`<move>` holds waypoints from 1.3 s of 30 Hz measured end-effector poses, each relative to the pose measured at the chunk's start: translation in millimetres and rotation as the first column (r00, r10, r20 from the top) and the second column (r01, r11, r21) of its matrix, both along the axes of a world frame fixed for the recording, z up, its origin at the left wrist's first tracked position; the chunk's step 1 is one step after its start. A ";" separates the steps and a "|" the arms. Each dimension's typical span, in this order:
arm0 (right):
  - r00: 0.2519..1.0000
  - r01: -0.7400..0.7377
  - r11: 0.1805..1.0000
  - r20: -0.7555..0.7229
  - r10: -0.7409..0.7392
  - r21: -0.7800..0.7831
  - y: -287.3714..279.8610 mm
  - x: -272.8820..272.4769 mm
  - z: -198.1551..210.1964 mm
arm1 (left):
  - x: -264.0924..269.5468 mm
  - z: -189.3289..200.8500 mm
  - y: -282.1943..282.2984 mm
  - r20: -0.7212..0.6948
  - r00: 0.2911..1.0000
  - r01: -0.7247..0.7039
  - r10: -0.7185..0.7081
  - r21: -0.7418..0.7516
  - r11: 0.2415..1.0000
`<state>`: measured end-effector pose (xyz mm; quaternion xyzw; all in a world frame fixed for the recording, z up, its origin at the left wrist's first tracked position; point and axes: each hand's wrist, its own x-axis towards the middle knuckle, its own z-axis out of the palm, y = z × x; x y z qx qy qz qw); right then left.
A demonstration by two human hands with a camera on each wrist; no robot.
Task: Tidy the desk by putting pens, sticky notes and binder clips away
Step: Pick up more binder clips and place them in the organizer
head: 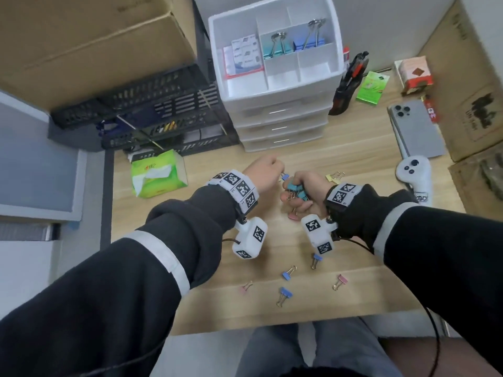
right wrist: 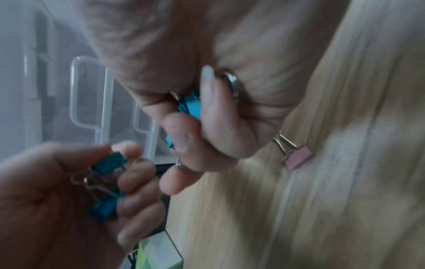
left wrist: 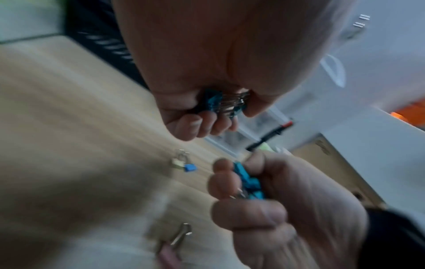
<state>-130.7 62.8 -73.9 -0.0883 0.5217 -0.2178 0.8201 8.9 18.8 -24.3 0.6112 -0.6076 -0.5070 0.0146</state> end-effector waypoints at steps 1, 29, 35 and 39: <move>0.999 0.027 1.000 0.030 -0.027 0.003 -0.2 -1.7 2.3 | -9.4 5.8 -0.3 0.008 0.999 0.049 -0.049 -0.043 0.998; 0.899 0.371 0.917 0.189 -0.395 0.147 -16.2 -26.4 41.0 | -26.8 62.6 -12.7 0.035 0.977 0.202 -0.213 -0.496 0.844; 0.967 0.247 0.969 0.054 -0.247 0.006 -45.7 -39.1 97.9 | 1.3 113.7 -44.6 0.178 0.973 0.220 -0.146 -0.533 0.817; 0.956 0.293 0.952 0.000 -0.294 -0.089 -73.6 -49.6 158.2 | 15.1 148.2 -68.0 0.309 0.941 0.283 -0.137 -0.497 0.820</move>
